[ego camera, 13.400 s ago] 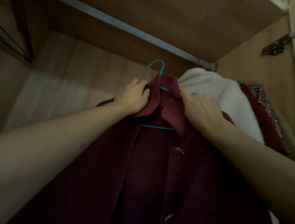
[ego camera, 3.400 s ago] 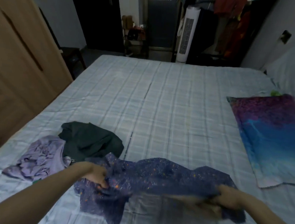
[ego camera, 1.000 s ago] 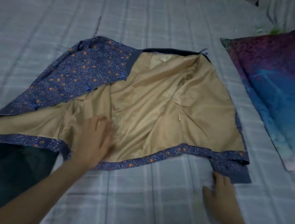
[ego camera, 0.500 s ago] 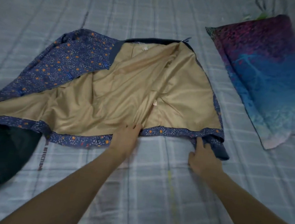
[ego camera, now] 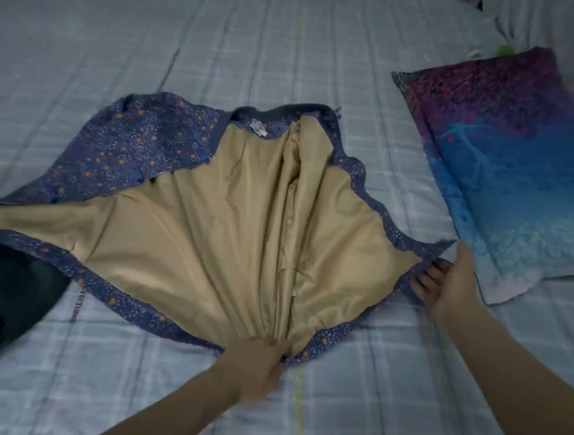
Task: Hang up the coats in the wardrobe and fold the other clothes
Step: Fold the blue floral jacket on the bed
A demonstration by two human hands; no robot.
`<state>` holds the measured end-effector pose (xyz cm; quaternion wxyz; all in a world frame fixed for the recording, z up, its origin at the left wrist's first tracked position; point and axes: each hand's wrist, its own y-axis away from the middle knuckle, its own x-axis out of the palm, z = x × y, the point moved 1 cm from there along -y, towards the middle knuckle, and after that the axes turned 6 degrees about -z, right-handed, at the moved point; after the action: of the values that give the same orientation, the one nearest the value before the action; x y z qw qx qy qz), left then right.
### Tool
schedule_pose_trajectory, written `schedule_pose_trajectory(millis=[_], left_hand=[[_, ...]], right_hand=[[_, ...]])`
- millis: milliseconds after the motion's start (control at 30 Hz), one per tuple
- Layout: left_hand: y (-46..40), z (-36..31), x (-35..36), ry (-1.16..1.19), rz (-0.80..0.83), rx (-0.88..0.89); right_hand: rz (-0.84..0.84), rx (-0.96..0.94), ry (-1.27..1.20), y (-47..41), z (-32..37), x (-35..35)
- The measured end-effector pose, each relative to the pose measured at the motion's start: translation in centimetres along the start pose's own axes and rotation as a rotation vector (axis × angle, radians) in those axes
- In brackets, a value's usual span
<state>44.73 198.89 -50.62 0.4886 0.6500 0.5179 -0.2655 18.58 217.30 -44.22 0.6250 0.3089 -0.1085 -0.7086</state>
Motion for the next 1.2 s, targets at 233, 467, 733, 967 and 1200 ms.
schedule_pose_trajectory(millis=[233, 467, 733, 967, 1200], left_hand=[[-0.7, -6.2, -0.3, 0.06, 0.072, 0.043], [0.5, -3.4, -0.2, 0.153, -0.06, 0.273], [14.3, 18.4, -2.6, 0.249, -0.385, -0.526], [18.4, 26.6, -6.2, 0.486, -0.53, -1.028], [15.6, 28.2, -8.6, 0.896, -0.916, -1.163]], right_hand=[[-0.255, -0.038, 0.187, -1.6, 1.4, -4.0], [0.074, -0.753, 0.278, 12.5, 0.8, -0.2], [0.798, -0.792, 1.054, 20.3, -13.4, 11.9], [0.593, -0.917, 1.395, 22.6, -17.0, 14.6], [0.553, -1.004, 0.921, 25.0, -14.9, 18.7]])
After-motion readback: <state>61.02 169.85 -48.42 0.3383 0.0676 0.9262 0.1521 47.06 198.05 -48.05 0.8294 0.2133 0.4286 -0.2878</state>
